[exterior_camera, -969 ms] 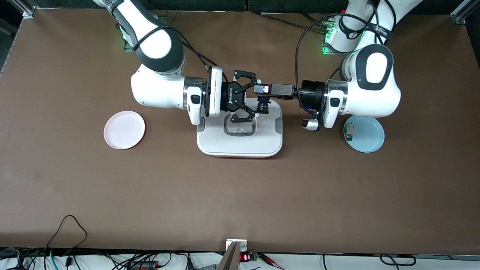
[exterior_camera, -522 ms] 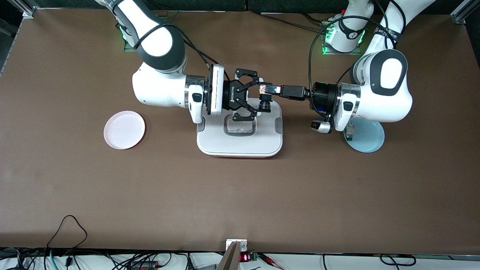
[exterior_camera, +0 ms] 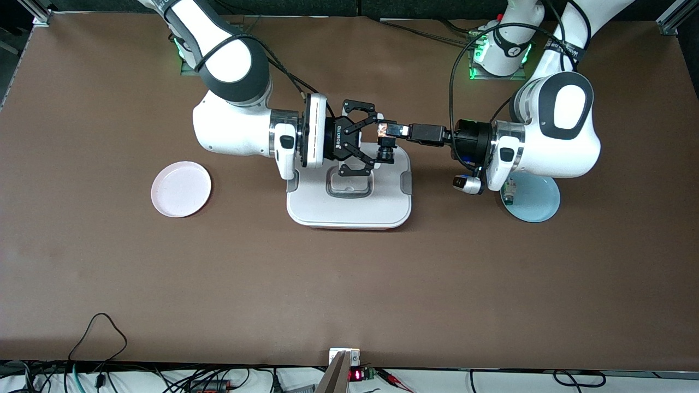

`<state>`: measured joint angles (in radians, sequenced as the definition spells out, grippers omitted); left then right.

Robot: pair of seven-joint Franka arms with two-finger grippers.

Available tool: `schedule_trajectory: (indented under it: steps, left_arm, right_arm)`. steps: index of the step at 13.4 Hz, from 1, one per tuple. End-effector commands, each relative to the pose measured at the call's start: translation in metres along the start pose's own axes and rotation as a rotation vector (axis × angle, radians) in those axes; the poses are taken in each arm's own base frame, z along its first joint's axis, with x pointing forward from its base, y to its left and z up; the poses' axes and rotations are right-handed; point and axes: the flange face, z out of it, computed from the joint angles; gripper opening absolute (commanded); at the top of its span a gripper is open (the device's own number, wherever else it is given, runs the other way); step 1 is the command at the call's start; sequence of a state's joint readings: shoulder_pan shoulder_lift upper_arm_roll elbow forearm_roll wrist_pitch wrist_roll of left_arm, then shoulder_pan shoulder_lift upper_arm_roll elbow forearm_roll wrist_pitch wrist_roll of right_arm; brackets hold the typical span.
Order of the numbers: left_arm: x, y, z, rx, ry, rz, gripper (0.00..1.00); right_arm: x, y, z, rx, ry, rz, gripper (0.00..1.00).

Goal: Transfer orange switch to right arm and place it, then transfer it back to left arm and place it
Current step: 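Close the left gripper on the switch held by the right gripper, then open the right gripper and pull back while the left gripper withdraws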

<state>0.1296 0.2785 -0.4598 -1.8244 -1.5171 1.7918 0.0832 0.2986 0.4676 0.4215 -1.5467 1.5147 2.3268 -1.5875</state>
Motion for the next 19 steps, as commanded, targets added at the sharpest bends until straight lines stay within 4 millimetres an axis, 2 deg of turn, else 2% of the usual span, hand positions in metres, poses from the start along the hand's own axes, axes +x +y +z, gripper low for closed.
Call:
schedule_trajectory:
  steps: [1,6,10,11,13,19]
  left_arm:
    - [-0.013,0.004,-0.002,0.014,-0.013,0.002,0.0]
    - [-0.012,0.007,-0.01,0.025,0.0,-0.01,0.0]
    - [-0.003,0.001,-0.029,0.25,-0.015,0.09,0.0]
    - [-0.001,0.003,-0.036,0.286,-0.034,0.117,0.0]
    - [0.004,-0.011,-0.054,0.371,-0.081,0.177,0.0]
    - [-0.002,-0.026,-0.093,0.867,-0.353,0.542,0.0]
  right_arm:
    - [-0.001,0.006,-0.001,-0.015,0.017,0.035,1.0]
    - [0.001,0.005,-0.002,-0.018,0.019,0.046,1.0]
    - [0.003,0.01,-0.012,-0.034,0.02,0.047,1.0]
    - [0.001,0.02,-0.03,-0.06,0.016,0.05,1.0]
    - [-0.008,0.037,-0.068,-0.114,0.0,0.054,1.0]
    - [-0.054,0.074,-0.182,-0.257,-0.123,0.086,1.0]
